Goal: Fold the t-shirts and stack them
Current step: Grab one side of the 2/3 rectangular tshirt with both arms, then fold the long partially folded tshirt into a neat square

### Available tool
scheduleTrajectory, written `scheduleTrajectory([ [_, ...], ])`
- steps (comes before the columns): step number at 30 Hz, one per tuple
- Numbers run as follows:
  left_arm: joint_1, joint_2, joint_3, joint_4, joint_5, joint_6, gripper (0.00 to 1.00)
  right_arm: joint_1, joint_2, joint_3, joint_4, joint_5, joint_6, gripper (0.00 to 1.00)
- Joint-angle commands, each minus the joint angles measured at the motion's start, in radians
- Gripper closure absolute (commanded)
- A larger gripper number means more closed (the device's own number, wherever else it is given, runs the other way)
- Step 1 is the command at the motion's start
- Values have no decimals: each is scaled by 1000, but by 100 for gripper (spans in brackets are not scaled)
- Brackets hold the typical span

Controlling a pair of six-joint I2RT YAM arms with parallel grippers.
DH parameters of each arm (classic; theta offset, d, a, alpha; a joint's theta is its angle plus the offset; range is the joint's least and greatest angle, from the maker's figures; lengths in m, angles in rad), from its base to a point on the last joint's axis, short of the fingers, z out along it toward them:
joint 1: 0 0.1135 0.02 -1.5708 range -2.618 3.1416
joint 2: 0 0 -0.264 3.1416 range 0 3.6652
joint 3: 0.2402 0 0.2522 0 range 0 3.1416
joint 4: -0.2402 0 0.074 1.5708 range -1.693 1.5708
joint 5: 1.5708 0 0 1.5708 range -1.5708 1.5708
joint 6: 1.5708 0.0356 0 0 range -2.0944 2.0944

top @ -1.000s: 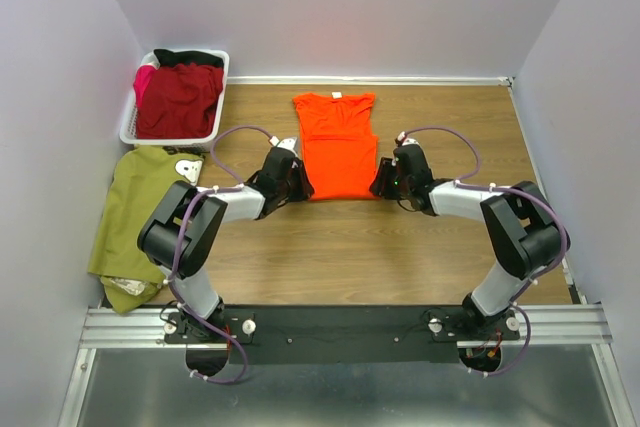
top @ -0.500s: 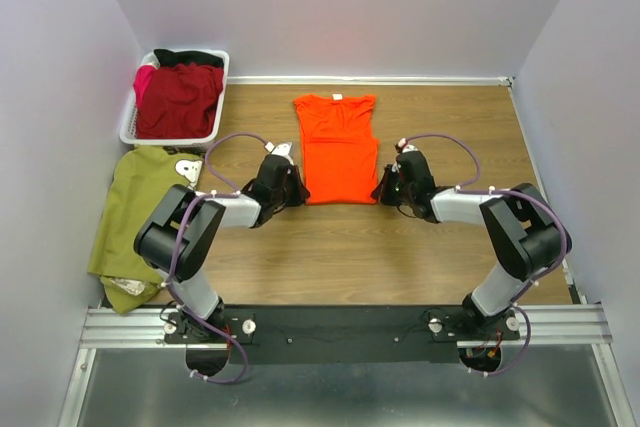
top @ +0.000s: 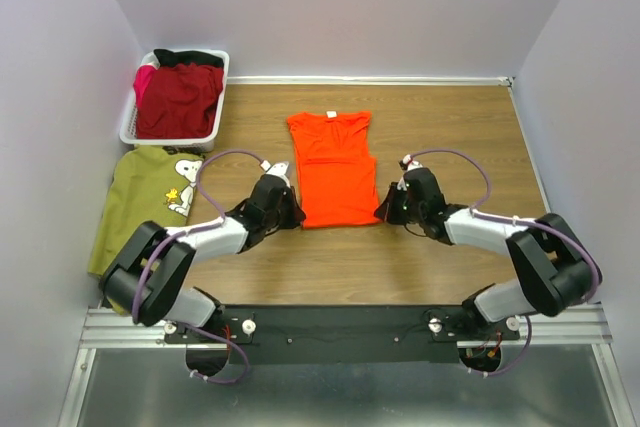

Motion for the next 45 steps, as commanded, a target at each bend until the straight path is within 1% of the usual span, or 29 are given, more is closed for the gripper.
scheduleTrajectory([
  [1,-63,-158,-10,-174,-162,-32,100,43,-114,-25,-110,48,6,99],
  [6,-155,-299,-7,-310,-286,-110,100,108,-261,-22,-199,89,32,99],
  [11,-206,-431,-1,-414,-360,-173,100,171,-375,-15,-317,154,49,99],
  [16,-249,-529,35,-549,-446,-233,100,194,-501,24,-409,194,46,99],
  [20,-258,-582,76,-635,-511,-260,100,197,-533,85,-469,212,31,99],
  [24,-259,-608,124,-697,-595,-270,100,197,-510,149,-477,244,-3,99],
  [27,-259,-586,168,-699,-642,-271,100,197,-454,214,-477,272,-34,99],
  [30,-259,-522,210,-685,-681,-268,100,197,-386,281,-475,312,-66,99],
  [35,-256,-355,294,-665,-771,-297,100,197,-286,379,-446,382,-109,99],
  [40,-238,-203,406,-634,-820,-277,100,195,-176,449,-408,428,-158,99],
  [45,-168,-134,452,-597,-836,-235,100,185,-59,507,-364,448,-186,99],
])
